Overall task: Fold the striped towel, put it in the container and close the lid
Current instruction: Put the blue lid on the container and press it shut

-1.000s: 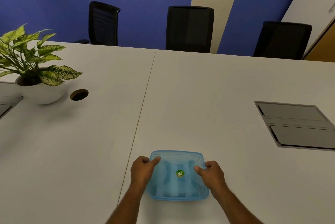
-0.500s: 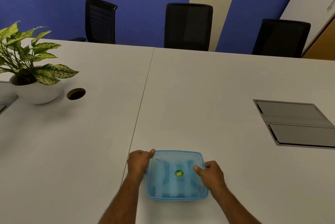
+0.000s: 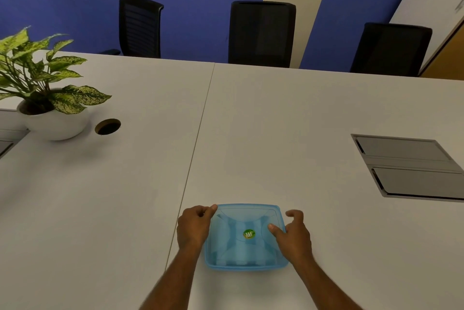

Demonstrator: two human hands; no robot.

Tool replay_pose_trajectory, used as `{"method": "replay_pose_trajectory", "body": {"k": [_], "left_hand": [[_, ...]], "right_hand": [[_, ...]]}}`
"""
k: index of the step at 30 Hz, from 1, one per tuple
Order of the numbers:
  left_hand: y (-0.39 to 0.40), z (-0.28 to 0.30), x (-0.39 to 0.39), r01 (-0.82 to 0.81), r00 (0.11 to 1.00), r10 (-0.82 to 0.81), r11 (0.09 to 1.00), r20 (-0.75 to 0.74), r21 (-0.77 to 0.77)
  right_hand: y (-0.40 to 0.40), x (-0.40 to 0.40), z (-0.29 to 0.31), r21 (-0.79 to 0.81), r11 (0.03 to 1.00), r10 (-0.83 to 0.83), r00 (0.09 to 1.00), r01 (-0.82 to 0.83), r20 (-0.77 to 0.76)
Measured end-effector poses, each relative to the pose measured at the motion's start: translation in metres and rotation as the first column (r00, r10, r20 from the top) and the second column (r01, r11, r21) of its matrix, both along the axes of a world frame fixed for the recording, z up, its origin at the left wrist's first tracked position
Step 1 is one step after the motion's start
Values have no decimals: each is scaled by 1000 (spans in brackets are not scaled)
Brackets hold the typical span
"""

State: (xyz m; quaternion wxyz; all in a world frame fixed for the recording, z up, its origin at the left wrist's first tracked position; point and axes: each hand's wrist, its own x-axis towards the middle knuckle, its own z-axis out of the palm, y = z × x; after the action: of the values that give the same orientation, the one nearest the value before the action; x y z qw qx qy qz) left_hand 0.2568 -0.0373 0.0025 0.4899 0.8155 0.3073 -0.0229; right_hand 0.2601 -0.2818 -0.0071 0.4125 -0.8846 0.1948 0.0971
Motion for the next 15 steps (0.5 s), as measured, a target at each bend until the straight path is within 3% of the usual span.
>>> {"method": "replay_pose_trajectory", "body": {"k": [4,6,9,11,15], "left_hand": [[8,5,-11,238,970,-240,969,25,59],[16,6,-17,381,924,-381,925,19,-3],[27,6,-23,578,806,-580,814,-122,-53],[29,6,-26,634,750,-634,770,-190,-66],[24,8,-28,618,767,-621,783,-161,-76]], "right_hand": [[0,-9,7,-182,976,129,991,-118,46],[-2,-12,10,-212,962,178,984,-173,7],[-6,-20,12,-184,952,237,970,-244,-63],[-8,-28,12,-161,947,262,958,-279,-119],[-8,-35,14,-130,946,275,947,-297,-167]]}}
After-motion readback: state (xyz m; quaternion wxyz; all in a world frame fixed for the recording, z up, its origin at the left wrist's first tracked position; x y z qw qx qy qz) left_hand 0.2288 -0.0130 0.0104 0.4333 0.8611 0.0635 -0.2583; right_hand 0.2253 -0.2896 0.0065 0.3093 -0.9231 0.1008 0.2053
